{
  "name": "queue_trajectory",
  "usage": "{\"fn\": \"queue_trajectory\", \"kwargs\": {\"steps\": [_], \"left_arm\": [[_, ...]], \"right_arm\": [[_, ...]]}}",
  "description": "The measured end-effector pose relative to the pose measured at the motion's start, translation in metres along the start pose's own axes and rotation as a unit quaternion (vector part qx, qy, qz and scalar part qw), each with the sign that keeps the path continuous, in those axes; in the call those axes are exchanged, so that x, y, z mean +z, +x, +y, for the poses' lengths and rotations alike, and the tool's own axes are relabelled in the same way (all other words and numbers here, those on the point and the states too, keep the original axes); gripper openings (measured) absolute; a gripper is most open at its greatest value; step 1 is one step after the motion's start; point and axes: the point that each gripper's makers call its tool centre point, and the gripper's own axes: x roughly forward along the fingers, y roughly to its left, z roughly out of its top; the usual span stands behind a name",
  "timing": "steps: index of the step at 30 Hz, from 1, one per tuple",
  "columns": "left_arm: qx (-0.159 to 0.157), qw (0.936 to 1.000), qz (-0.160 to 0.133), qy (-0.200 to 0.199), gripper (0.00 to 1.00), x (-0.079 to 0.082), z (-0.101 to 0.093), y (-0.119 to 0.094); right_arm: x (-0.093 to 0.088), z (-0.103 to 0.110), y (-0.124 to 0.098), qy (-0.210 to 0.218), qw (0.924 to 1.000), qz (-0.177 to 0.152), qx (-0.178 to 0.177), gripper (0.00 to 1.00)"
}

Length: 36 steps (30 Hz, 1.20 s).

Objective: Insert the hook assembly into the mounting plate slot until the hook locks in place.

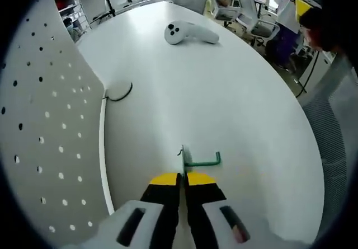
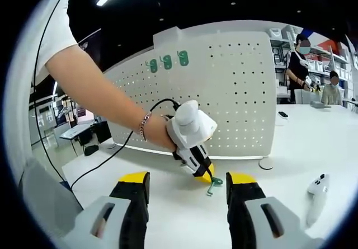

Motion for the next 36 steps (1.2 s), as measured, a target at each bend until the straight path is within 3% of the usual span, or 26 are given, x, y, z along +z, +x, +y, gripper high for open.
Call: {"fn": "queue_trajectory", "kwargs": {"steps": [5, 6, 7, 8, 10, 11, 13, 16, 31, 36], "left_arm": [[0.011, 0.9999, -0.003, 0.009, 0.03, 0.0, 0.001, 0.0], [0.03, 0.9994, -0.011, 0.014, 0.02, 0.002, 0.007, -0.002], [0.017, 0.9973, -0.062, -0.036, 0.02, 0.015, 0.002, -0.003], [0.017, 0.9965, -0.067, -0.046, 0.02, 0.016, 0.004, -0.004], [0.048, 0.996, -0.07, -0.026, 0.02, 0.015, 0.017, -0.011], [0.046, 0.9958, -0.071, -0.034, 0.02, 0.015, 0.015, -0.014], [0.051, 0.9931, -0.101, -0.031, 0.02, 0.023, 0.017, -0.021], [0.048, 0.9927, -0.106, -0.031, 0.02, 0.023, 0.012, -0.027], [0.09, 0.982, -0.161, -0.039, 0.02, 0.027, 0.009, -0.064], [0.104, 0.9754, -0.185, -0.059, 0.02, 0.029, 0.01, -0.08]], "right_arm": [[0.0, 0.0, 0.0, 0.0, 1.0, -0.001, 0.0, 0.53], [0.001, 0.0, 0.0, 0.001, 1.0, -0.002, 0.0, 0.53], [0.001, 0.0, 0.0, 0.001, 1.0, -0.002, 0.0, 0.54], [0.001, 0.0, 0.0, 0.001, 1.0, -0.002, 0.0, 0.54], [0.001, 0.0, 0.0, 0.002, 1.0, -0.003, 0.001, 0.54], [0.002, 0.0, 0.0, 0.001, 1.0, -0.005, 0.002, 0.54], [0.003, 0.001, 0.0, 0.0, 1.0, -0.008, 0.002, 0.54], [0.004, 0.0, -0.001, 0.002, 1.0, -0.01, 0.001, 0.54], [0.009, 0.0, -0.002, -0.004, 0.9998, -0.017, 0.002, 0.54], [0.011, -0.001, -0.003, -0.005, 0.9998, -0.02, 0.0, 0.54]]}}
